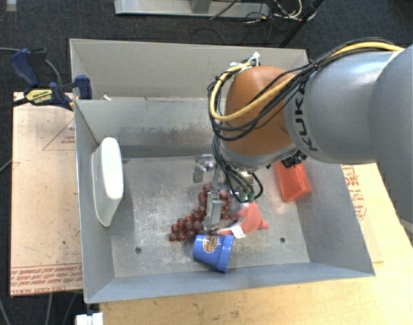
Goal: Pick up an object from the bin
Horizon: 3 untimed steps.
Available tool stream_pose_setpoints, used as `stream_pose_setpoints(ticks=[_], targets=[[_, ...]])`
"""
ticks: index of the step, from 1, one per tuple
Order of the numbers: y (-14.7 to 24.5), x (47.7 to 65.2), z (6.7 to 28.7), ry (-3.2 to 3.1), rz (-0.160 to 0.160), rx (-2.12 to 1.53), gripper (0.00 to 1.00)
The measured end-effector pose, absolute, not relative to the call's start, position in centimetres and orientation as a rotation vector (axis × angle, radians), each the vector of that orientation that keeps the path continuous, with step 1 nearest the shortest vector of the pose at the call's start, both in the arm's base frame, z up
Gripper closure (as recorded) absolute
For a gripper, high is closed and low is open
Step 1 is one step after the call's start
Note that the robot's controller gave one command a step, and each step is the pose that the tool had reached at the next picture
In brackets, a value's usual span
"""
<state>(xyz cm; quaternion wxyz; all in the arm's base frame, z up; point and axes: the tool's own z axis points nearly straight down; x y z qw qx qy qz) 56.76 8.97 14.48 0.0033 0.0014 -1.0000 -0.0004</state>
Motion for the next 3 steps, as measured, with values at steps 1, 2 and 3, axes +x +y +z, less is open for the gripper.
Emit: stream_pose_setpoints(ticks=[1,2,3], targets=[[8.9,56.9,14.9,-3.142,-0.002,0.001,0.00],[5.5,56.8,7.0,-3.100,-0.005,0.471,1.00],[5.5,56.8,7.0,-3.099,-0.005,0.471,1.00]])
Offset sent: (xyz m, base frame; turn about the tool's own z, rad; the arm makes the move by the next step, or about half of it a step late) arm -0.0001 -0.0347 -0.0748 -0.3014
